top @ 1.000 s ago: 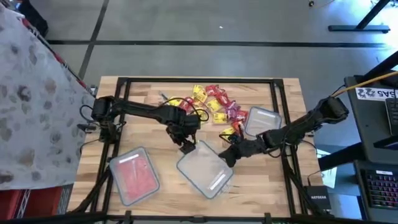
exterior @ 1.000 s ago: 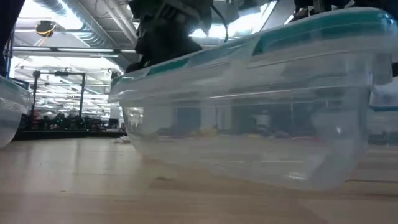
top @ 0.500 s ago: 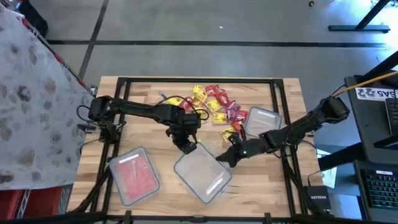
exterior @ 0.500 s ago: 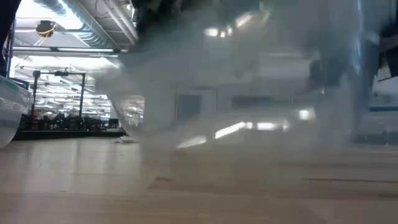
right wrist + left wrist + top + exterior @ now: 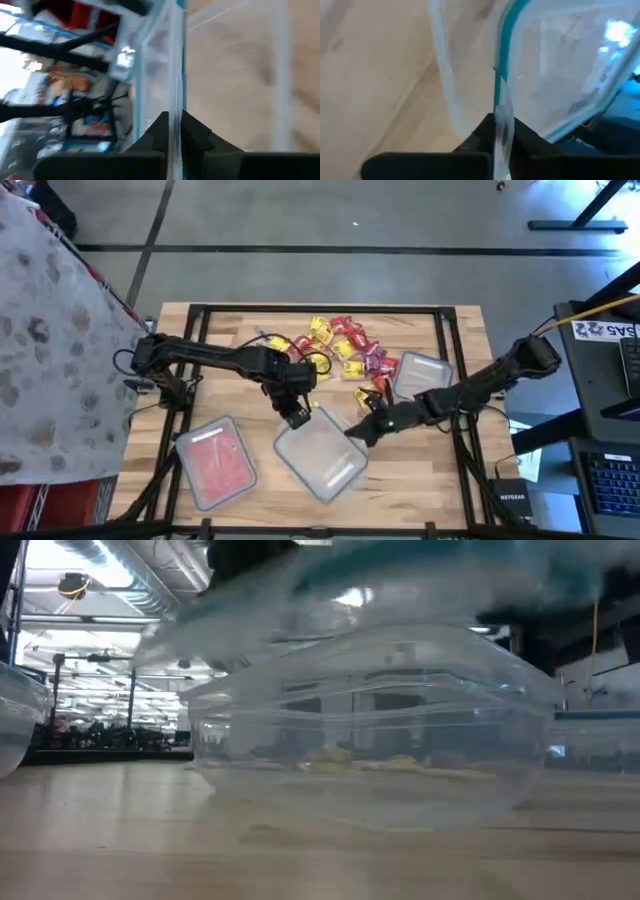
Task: Sort candy
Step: Open the rectangular transparent bin
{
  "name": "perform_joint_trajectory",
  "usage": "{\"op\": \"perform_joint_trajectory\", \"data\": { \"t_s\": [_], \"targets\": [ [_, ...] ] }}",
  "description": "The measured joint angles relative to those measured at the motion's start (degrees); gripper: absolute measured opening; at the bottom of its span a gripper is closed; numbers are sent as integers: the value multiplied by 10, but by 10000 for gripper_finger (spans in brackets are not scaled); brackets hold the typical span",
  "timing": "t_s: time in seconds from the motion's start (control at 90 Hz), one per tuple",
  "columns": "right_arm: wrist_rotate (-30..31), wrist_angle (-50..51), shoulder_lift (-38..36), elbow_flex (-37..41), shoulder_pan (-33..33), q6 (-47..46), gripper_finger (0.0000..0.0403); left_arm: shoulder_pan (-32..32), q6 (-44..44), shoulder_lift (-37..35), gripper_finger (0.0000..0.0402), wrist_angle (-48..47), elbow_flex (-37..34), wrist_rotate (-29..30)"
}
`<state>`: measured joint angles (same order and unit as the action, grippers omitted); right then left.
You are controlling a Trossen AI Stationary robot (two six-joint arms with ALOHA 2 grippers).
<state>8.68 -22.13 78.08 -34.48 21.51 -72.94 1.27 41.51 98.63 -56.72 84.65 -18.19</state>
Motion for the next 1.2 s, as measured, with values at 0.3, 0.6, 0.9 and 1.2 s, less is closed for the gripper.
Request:
{"op": "perform_joint_trajectory", "data": {
  "t_s": [0.3,0.6,0.9,1.2],
  "targets": [
    [-29,-95,-66,-12,16,70,6,0,1,-65,25,-49,52,-16],
    [-193,263,-161,-202,64,184,6,25,14,-148,70,-9,51,55],
    [-165,858,-110,-485,132,222,5,49,16,-158,76,-43,52,155],
    [-42,1047,-26,-511,207,186,5,53,20,-155,77,-43,48,209]
  ]
}}
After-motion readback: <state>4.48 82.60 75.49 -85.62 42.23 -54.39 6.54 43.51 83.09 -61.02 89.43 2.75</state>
